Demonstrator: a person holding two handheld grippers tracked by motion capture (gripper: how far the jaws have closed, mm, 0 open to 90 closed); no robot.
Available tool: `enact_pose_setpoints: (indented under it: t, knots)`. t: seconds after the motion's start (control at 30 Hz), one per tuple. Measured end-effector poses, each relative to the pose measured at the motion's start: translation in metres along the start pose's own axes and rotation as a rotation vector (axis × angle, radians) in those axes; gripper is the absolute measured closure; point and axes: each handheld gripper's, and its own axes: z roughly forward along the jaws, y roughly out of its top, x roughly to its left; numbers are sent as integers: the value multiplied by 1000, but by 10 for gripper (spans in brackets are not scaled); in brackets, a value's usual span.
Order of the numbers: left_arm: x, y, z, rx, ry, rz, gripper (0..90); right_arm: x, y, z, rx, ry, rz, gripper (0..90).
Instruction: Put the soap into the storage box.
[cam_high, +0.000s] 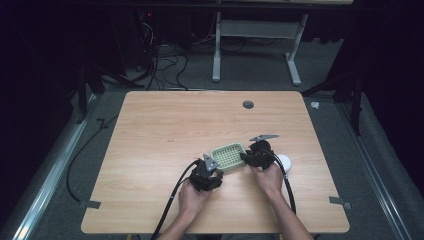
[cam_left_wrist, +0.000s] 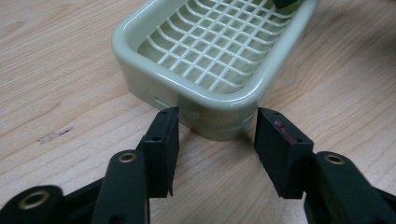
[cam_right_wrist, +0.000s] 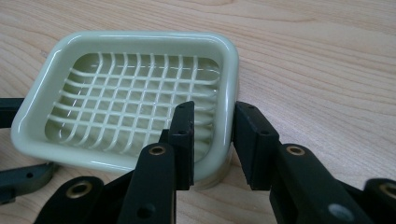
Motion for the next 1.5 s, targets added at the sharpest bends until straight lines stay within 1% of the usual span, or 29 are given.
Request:
enact_pose_setpoints:
  t: [0.1,0.27,0.3,0.33,0.4,0.47,0.67,0.8,1.03,1.2,1.33,1.5]
  knots:
    - [3,0,0,2,-5,-3,535,1,0,0,1,1,6,700]
    - [10,5,1,31,-1,12,570,2,-1,-1,-3,0,25,676]
    - [12,6,1,33,-2,12,575,3,-1,-1,-2,-5,22,667]
    - [14,7,2,27,-9,11,579,4,-1,-1,-2,-7,23,659]
    - [18,7,3,33,-11,0,590,5,-1,-1,2,-7,31,652]
    - [21,8,3,35,-14,0,595,5,0,0,1,-10,38,652]
    - [28,11,6,41,-4,6,606,8,1,1,-9,-20,52,636]
    - [32,12,9,31,-11,-9,609,8,2,3,-15,-24,65,628]
    - [36,14,12,19,-7,-18,608,9,7,7,-16,-47,64,630]
    - [36,18,15,28,2,-8,588,7,8,9,-20,-49,76,629]
    - [36,18,16,25,-3,-17,576,6,8,10,-26,-49,75,630]
    - [34,17,15,24,0,-6,569,6,8,10,-25,-53,75,636]
